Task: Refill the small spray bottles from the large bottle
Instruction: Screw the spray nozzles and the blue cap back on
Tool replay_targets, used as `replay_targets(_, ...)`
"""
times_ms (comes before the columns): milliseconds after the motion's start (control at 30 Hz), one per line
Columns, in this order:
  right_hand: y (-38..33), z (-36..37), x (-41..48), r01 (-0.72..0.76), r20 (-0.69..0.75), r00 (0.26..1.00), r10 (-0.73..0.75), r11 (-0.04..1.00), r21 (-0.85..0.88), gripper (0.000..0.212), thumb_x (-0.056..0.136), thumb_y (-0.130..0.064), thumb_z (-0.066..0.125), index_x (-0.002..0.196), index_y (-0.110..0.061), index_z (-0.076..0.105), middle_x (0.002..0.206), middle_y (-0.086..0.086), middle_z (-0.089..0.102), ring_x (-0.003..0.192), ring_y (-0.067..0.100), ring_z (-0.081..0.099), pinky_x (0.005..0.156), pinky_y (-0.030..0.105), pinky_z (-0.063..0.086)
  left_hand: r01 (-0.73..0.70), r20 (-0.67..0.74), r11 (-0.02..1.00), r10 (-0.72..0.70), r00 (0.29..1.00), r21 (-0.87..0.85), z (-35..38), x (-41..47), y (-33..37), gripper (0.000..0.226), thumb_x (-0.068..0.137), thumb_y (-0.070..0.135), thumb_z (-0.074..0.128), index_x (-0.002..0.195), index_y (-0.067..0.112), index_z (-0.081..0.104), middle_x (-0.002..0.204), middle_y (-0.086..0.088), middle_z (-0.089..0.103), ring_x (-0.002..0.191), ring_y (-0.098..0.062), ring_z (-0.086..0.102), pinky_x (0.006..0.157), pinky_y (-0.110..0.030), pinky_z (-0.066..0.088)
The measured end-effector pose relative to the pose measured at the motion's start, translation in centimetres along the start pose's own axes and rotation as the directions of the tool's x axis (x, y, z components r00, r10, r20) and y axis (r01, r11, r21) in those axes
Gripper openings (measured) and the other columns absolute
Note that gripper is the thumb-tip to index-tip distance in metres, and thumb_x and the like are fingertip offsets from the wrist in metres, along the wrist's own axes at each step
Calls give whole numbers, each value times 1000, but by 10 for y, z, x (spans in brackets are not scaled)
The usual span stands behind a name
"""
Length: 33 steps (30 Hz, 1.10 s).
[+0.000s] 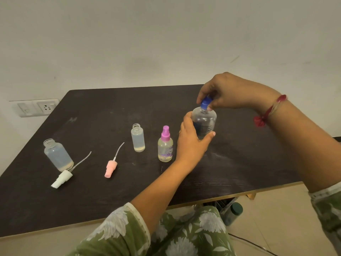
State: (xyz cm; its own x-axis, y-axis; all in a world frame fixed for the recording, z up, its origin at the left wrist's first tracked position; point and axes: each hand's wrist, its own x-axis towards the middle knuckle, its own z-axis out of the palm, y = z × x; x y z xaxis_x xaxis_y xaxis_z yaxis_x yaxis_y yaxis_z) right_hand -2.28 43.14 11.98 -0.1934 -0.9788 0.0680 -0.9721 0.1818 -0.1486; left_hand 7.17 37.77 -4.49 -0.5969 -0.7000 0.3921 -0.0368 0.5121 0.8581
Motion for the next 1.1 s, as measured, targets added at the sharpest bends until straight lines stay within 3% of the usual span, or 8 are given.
replay_targets(100, 1, -3, -2, 22, 24, 999, -23, 999, 23, 29, 77, -1, 71, 95, -23, 73, 91, -11, 67, 88, 7, 63, 79, 21, 49, -10, 6, 1000, 10, 1000, 9, 0, 0, -1, 79, 80, 33, 75, 142, 17, 28, 138, -5, 44, 126, -21, 45, 102, -40, 44)
replay_targets(200, 1, -3, 1, 20, 27, 999, -20, 1000, 1, 29, 76, -2, 73, 96, -23, 72, 81, -22, 60, 80, -3, 58, 71, 14, 43, -6, 2, 1000, 6, 1000, 4, 0, 0, -2, 80, 80, 33, 75, 143, 18, 28, 139, -5, 43, 126, -21, 45, 102, -40, 43)
replay_targets(367, 0, -4, 5, 3, 25, 1000, -2, 999, -37, 29, 74, -7, 77, 99, -19, 70, 88, -7, 63, 86, 11, 61, 76, 21, 42, -20, -4, 1000, 20, 1000, 13, 1, 0, -3, 79, 81, 33, 74, 143, 18, 28, 139, -4, 43, 126, -19, 45, 102, -40, 44)
replay_targets(533, -1, -3, 7, -3, 27, 1000, 5, 998, -62, 24, 75, -10, 77, 97, -16, 71, 87, -6, 64, 87, 13, 62, 75, 22, 42, -20, -3, 1000, 20, 1000, 22, 2, 0, -4, 80, 81, 34, 73, 143, 18, 27, 140, -3, 43, 127, -19, 44, 103, -39, 44)
replay_targets(733, 2, 0, 5, -27, -25, 999, 26, 999, -35, 25, 74, -16, 79, 98, -15, 71, 87, -5, 65, 84, 11, 61, 67, 13, 40, -17, -1, 999, 17, 1000, 28, 2, 0, -4, 80, 81, 35, 73, 144, 17, 26, 140, -4, 42, 127, -19, 44, 102, -39, 44)
replay_targets(967, -2, 3, 9, -50, -38, 998, 47, 996, -78, 22, 74, -17, 79, 94, -15, 72, 88, -1, 65, 87, 16, 61, 74, 27, 47, -22, -7, 999, 22, 1000, 27, 2, 0, -3, 78, 81, 34, 73, 143, 17, 27, 139, -4, 43, 126, -18, 44, 103, -40, 43)
replay_targets(1100, 2, -1, 5, -50, -17, 999, 50, 999, 11, 21, 73, -16, 80, 93, -18, 72, 87, -4, 67, 80, 9, 61, 67, 18, 43, -22, 0, 999, 22, 1000, 29, 2, 0, -4, 80, 82, 34, 73, 144, 16, 26, 139, -5, 42, 127, -20, 44, 102, -42, 44)
